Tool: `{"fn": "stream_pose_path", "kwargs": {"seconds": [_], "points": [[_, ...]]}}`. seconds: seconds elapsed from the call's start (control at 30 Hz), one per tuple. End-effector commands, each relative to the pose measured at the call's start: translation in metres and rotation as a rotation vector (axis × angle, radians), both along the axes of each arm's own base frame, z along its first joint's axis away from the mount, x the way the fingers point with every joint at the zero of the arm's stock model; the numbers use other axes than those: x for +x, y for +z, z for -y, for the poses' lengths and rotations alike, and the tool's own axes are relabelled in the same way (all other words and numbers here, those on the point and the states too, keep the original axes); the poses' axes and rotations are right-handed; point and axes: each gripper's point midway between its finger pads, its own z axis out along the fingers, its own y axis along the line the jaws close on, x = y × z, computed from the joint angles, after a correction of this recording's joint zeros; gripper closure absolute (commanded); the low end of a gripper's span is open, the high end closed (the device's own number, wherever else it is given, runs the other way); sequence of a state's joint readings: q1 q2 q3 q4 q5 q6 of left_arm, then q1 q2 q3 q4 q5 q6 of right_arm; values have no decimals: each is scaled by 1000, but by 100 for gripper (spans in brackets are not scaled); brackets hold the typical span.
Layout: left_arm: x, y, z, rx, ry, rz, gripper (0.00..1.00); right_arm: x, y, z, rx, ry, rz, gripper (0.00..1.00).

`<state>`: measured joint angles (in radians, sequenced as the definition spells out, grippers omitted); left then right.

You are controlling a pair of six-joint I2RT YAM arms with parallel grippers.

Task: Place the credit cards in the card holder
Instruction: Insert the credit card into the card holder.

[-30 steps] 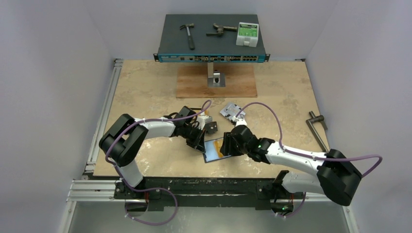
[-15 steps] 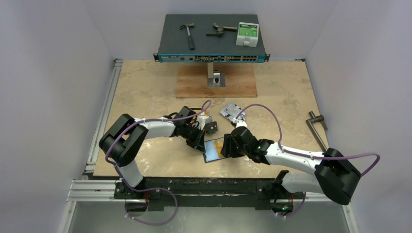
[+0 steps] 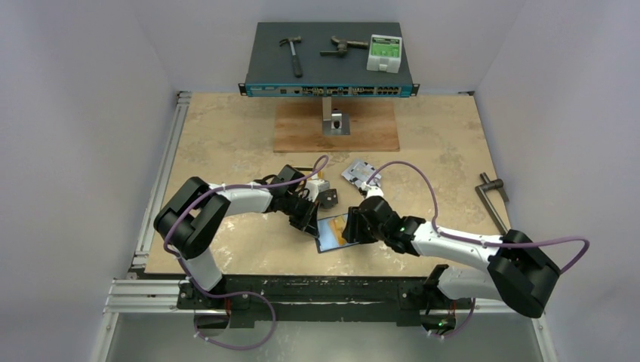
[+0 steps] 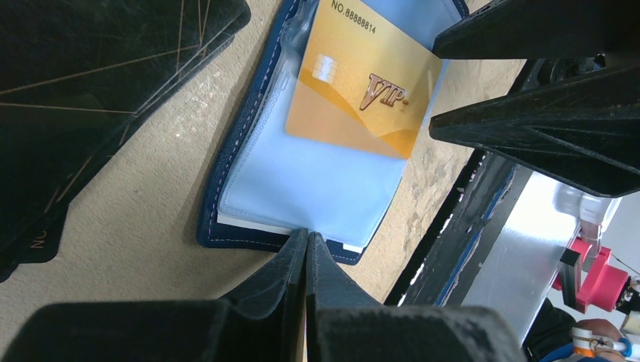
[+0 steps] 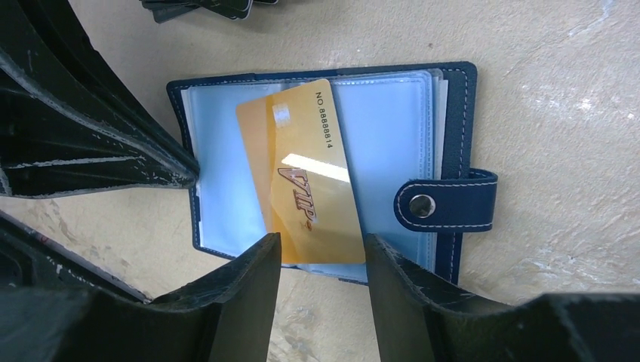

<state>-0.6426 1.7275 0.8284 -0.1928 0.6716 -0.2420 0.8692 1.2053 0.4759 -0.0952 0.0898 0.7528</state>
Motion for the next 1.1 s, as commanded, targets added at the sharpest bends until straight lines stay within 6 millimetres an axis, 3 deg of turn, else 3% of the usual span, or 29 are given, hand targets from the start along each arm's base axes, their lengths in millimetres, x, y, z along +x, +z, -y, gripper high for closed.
{"fn": "stream_pose_path", "kwargs": {"seconds": [0.0,0.57,0.83,1.07], "points": [[3,9,0,-20,-14,50,100,4,4,-11,38,-1,14,56],[3,10,1,-26,-16,49,100,15,6,-27,44,17,37,59],[2,10,1,-28,-19,45,100,-1,4,-38,83,34,12,60],[2,11,1,-30,-19,51,100,0,9,-52,99,61,18,59]]}}
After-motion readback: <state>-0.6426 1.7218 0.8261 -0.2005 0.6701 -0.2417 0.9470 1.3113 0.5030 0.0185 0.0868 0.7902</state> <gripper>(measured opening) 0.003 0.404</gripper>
